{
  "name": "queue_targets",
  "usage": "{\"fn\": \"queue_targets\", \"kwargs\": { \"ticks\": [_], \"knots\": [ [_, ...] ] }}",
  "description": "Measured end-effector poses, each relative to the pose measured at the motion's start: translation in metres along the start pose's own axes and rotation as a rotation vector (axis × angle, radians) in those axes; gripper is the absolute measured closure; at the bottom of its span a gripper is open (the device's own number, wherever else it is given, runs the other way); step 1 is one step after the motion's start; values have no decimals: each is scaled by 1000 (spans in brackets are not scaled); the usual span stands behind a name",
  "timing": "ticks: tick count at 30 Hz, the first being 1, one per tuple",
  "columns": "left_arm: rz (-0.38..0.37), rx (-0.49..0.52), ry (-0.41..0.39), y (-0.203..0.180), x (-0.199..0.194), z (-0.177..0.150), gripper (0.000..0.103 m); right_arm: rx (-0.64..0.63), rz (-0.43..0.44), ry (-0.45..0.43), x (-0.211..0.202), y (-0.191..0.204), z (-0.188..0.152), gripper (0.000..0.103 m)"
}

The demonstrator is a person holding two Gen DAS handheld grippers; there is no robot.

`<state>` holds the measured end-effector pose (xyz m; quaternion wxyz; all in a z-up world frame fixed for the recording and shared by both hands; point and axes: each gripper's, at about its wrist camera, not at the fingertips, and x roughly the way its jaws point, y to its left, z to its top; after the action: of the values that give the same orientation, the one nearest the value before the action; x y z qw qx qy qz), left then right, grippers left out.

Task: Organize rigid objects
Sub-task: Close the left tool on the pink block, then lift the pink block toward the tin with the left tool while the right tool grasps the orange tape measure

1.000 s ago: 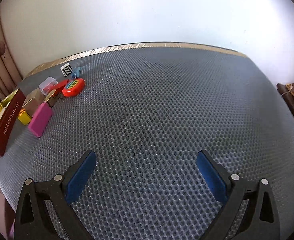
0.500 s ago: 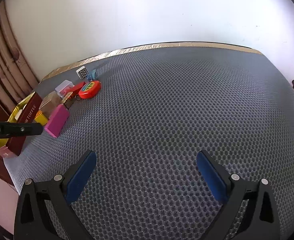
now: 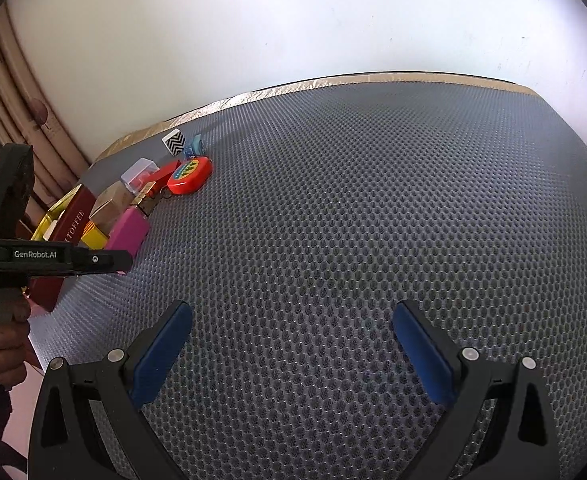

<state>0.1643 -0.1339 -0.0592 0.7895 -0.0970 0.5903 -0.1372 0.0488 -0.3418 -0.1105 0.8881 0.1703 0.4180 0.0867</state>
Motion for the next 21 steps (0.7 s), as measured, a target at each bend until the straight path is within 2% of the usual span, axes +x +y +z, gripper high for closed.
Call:
{"fn": "queue_targets", "kwargs": {
  "ticks": [6, 7, 8, 10, 13, 16, 19, 21],
  "knots": [
    [3, -18, -13, 4, 6, 18, 73, -4, 2, 3, 1, 1, 0, 1],
    [3, -15, -22, 4, 6, 19, 78, -4, 2, 4, 2, 1, 0, 1],
    [22, -3, -29, 3, 6, 20, 88, -4, 2, 4, 2, 1, 0, 1],
    [43, 9, -46, 0, 6, 24, 88, -5, 1, 4, 2, 1, 1, 1],
    [60, 4, -74, 0, 1, 16, 89, -13, -9, 7, 4, 3, 1, 1],
    [20, -21, -89, 8, -7, 5, 89, -23, -20, 13, 6, 6, 1, 1],
    [43, -4, -124, 14, -23, -13, 88, -25, -39, 17, 7, 8, 3, 1],
    [50, 5, -139, 19, -32, -24, 88, -28, -14, 2, 6, 12, 9, 1]
  ]
}}
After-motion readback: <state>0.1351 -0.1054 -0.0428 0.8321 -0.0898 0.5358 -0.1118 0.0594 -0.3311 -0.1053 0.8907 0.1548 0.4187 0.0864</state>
